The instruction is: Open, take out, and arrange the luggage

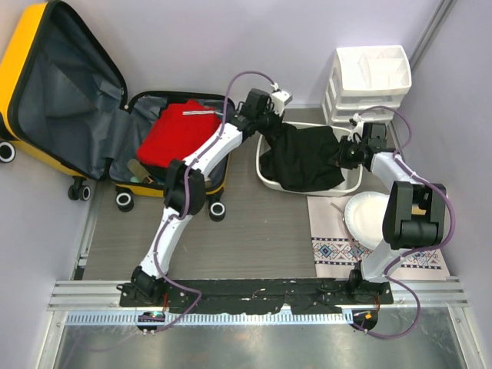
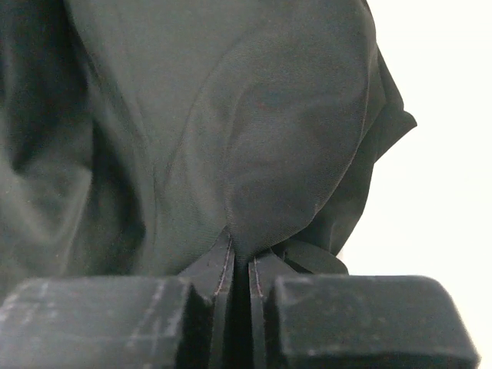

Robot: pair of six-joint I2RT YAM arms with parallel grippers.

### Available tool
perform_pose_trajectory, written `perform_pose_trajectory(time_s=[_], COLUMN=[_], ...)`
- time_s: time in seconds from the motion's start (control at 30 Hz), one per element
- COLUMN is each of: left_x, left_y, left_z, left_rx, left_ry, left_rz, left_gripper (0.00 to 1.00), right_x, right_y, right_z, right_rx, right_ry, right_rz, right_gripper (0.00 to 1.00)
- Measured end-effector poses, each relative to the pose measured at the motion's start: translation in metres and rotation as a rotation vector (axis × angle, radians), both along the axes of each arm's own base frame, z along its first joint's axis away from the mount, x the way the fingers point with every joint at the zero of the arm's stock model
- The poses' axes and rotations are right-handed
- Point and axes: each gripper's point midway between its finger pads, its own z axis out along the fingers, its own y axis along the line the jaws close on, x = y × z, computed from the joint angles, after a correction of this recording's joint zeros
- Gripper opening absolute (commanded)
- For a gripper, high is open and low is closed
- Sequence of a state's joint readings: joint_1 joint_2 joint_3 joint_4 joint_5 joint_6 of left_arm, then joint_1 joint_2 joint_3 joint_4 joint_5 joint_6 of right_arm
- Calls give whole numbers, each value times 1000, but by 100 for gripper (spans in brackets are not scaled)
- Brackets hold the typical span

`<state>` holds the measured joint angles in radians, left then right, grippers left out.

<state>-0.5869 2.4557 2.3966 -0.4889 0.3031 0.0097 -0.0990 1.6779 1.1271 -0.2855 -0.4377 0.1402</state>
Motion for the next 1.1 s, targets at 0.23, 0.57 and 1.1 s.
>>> perform_pose_trajectory(time_s=[0.23,0.57,1.1], left_x=[19,17,-10], left_y=[14,54,268], left_z=[-58,-17,73], left_rx=[112,126,173], left_ry=[1,21,66], left_rz=[61,77,424], left_gripper=[43,87,89], right_x=[0,21,33], right_y=[12,20,49], right_z=[-6,23,48], right_rx=[-20,-60,-314], right_ry=[-6,-87,-154], right_rz=[14,86,176], right_gripper=[50,72,80])
